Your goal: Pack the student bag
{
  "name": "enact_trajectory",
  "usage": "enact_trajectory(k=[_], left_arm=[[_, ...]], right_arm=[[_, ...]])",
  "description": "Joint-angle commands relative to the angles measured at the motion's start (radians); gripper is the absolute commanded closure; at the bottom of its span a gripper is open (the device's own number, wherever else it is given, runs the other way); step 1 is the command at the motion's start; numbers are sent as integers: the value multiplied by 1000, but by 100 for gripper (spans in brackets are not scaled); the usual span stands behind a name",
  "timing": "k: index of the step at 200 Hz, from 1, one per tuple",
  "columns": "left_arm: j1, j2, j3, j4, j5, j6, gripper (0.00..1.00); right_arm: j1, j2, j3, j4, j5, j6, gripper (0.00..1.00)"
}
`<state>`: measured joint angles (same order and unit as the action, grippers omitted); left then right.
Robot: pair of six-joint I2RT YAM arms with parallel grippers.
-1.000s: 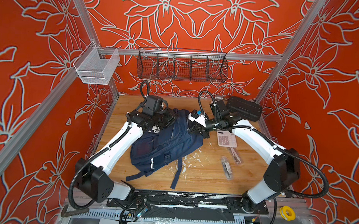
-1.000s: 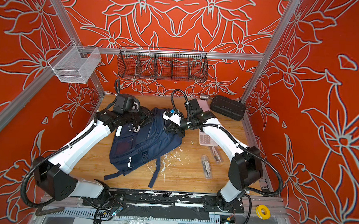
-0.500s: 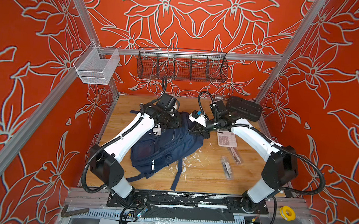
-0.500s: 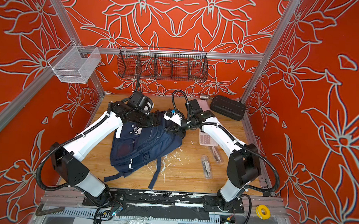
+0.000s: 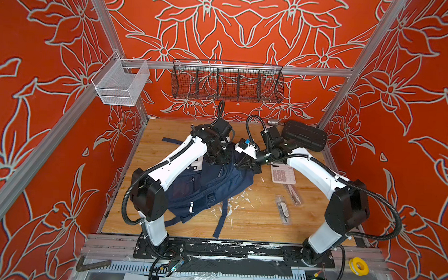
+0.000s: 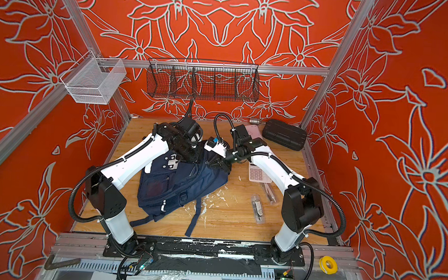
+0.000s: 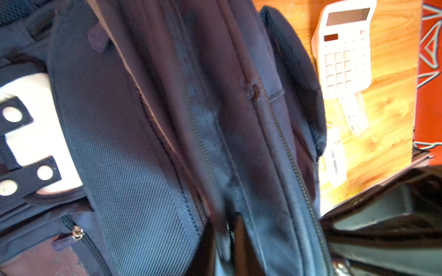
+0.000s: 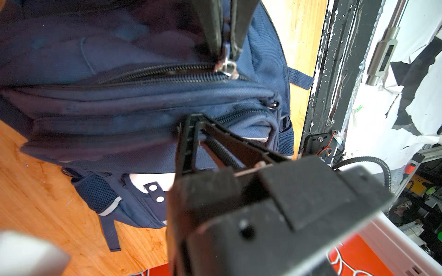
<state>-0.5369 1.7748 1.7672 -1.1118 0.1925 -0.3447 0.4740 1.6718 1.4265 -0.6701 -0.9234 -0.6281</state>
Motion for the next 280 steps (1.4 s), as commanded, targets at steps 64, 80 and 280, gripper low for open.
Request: enact_trajectory(k=[64,80,280], left_arm=[[19,18,56,-36,67,-59,100],[63,-2,55,49,132,-159,100],[221,-194,-107,645,110,-634,100]], right_arm=[[3,-33,10,93,-37,15,100],[24,-53,-13,105,-16,26,100],[284,-80,-221,494,197,410,100]])
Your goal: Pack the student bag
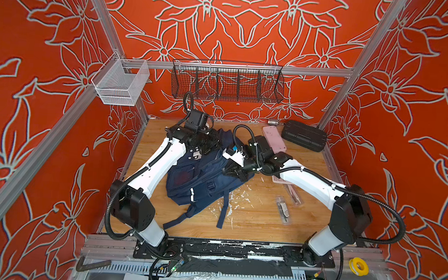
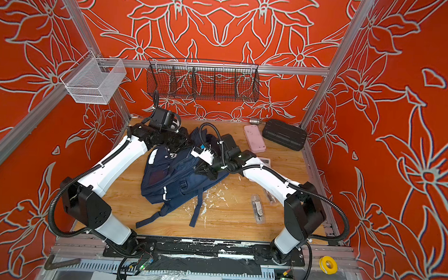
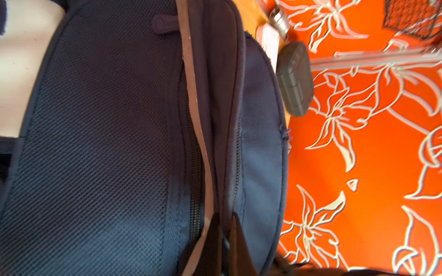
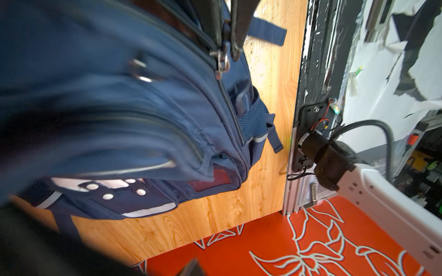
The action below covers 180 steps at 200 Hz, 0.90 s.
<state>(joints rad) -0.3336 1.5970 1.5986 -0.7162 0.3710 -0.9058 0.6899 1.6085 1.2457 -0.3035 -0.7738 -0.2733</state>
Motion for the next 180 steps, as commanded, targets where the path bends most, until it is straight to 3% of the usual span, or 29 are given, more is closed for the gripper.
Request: enact_trajectory(k=[1,49,123,180], left_arm=[[18,-17,61,251,-69,-75,100],[16,-17,58,308,-91,-133,100],[9,-3,85,311,-101,-147,100],[10,0,92,300,-35,-115,100]], right_arm=[[70,-16,-42,133,52,55,100],[120,-14,-159,390,173,80,100],[173,34,-173,475,182,102,100],[187,75,-162,485,165,127,100]])
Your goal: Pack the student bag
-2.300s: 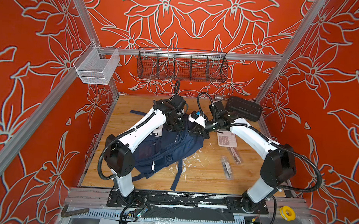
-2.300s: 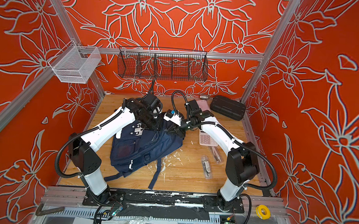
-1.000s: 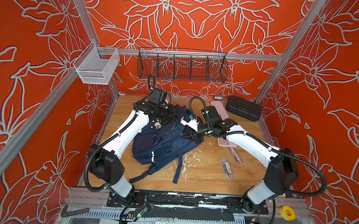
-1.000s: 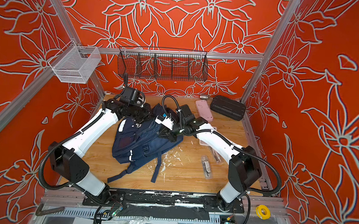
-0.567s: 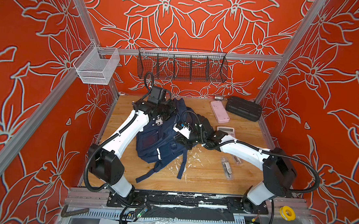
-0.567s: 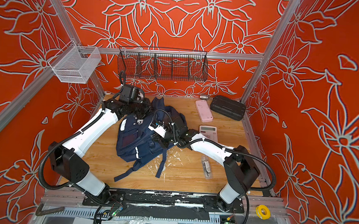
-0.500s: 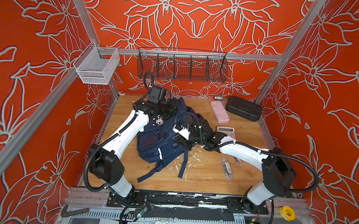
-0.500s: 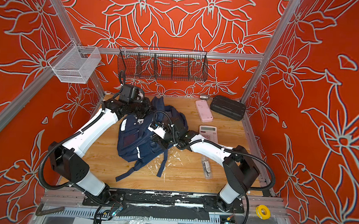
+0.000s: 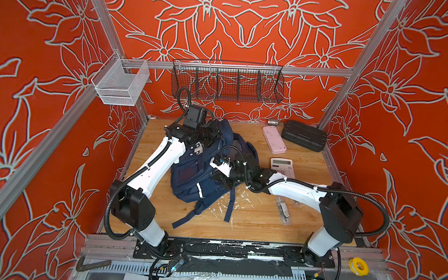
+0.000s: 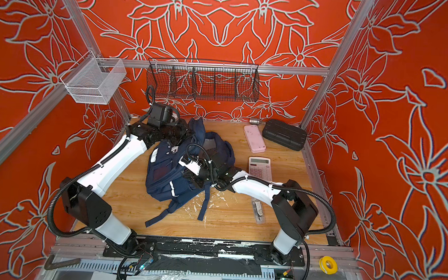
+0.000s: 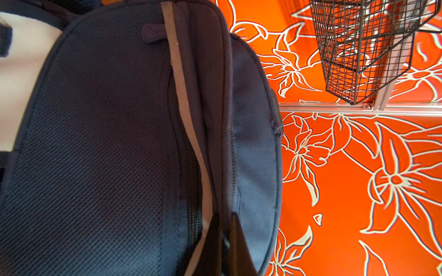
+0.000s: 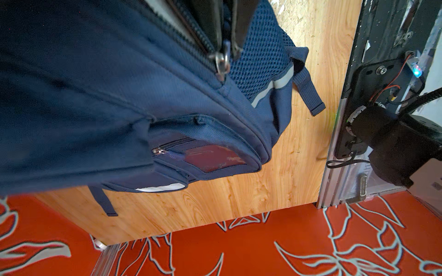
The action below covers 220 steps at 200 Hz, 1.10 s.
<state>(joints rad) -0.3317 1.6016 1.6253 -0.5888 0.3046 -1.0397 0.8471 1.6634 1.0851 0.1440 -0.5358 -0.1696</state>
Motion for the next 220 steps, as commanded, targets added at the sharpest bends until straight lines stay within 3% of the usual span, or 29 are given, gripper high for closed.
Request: enact_trajectory(k=[1,43,82,113,155,181,220], left_arm=[[8,-5,66,172,33,21,100],[9,-20,96,31,72,171,100],[20,-61,55,-88,59,396,100],[25,-74,39,-178,41,547,100],[26,-161,-112,-181,-7,653,100],[19,-147,-192,-180,29,659,100],[-32,-146,-335,-105,10,636,100]], right_arm=[[29,21,0,37,-75,24,100],[29,-3,-30,79,-35,58,100],[29,-122,-66,18,41,26,70],[25,-250,-103,-44,87,20,61],[7,-457,-164,-194,322,67,33],[-110,-519,-173,-350,326,112,27],[-364,-538,-192,-372,309,285,26]])
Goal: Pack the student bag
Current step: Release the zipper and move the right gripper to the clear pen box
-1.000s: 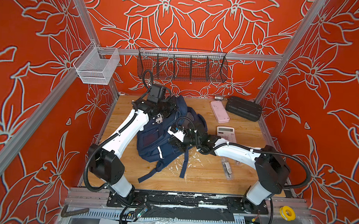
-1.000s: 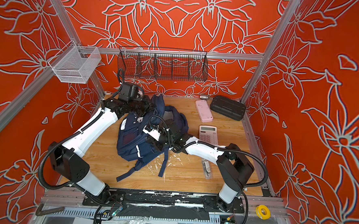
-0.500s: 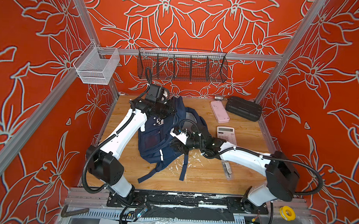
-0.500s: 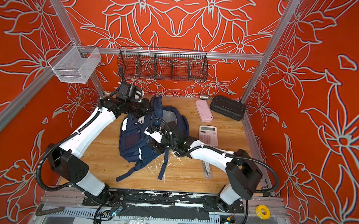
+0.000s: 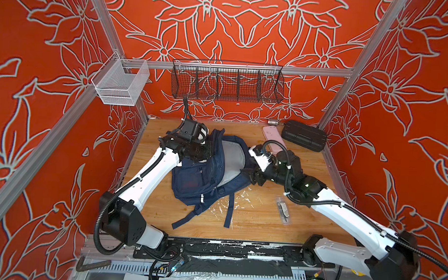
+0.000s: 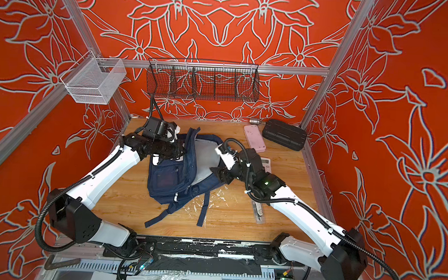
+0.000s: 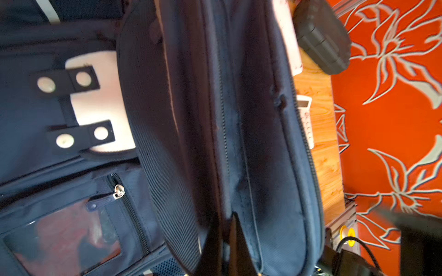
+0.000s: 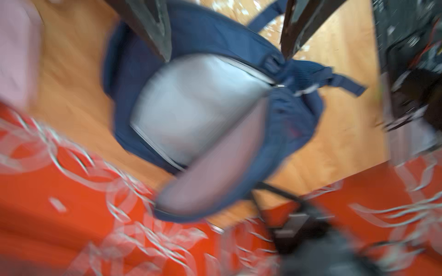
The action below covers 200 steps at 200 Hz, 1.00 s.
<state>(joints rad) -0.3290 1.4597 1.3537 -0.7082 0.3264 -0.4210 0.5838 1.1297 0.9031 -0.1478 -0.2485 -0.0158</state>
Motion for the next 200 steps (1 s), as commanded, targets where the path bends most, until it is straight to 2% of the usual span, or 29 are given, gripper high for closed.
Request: enact_trajectory(k=[1,30,46,57,66,102,131,189,193,200], left_arm=[[-37,-4,-66,15,-14,17,100],[-72,31,-81,24,-32,24,99],[-76,50,-36,-12,-31,19,70],[-81,54,3,-34,-41,24,56],[-89,49,30,-46,-68,22,48],[-97,6,78,-29,-83,32,32],[-137,12,102,-8,-133,45,24],[-179,77,194,-19,-179,67,21],[-179,77,194,-16,-179,68,21],[-179,81,196,-13,-179,69,20]], right_arm=[[-104,-3,-9,-83,22,133,26],[-163,81,72,-202,97,165,29],[-188,135,105,-273,152,171,27],[-204,153,109,-292,148,180,26],[-216,162,109,-299,144,197,24],[-244,172,100,-379,184,257,19],[-290,188,46,-423,178,308,16],[-305,275,-11,-476,169,349,14],[-303,275,-15,-477,171,350,12],[-305,275,-24,-472,185,359,4]])
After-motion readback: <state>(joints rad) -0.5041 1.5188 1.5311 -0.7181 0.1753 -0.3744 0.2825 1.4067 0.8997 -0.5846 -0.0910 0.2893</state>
